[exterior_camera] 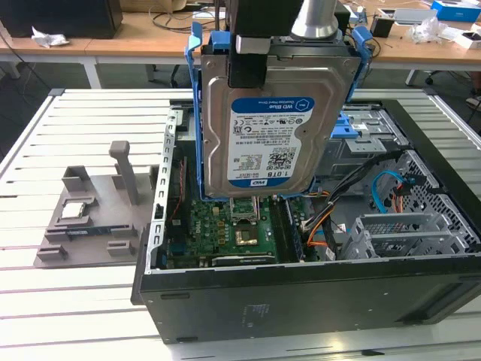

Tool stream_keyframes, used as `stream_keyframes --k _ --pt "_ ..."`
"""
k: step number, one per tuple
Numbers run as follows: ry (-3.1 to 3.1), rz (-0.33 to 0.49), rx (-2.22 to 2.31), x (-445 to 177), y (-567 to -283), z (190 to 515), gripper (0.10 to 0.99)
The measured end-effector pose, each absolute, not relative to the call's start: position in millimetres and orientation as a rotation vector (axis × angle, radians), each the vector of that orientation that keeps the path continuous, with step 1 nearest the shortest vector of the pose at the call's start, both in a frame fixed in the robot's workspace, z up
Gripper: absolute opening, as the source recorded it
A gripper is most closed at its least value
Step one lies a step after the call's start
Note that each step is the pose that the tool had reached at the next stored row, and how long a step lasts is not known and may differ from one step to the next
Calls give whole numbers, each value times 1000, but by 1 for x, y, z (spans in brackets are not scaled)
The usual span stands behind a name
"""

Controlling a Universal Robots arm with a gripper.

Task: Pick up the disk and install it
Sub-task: 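Pick up the disk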

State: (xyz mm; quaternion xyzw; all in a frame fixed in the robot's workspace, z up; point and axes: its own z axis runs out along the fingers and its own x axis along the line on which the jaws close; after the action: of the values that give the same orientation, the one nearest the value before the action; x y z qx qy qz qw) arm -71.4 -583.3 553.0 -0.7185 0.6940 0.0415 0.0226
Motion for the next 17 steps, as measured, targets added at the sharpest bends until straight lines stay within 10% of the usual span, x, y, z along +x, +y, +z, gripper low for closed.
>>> stream_keyframes --k 17 --pt "2151 125 -2227 -49 -583 550 365"
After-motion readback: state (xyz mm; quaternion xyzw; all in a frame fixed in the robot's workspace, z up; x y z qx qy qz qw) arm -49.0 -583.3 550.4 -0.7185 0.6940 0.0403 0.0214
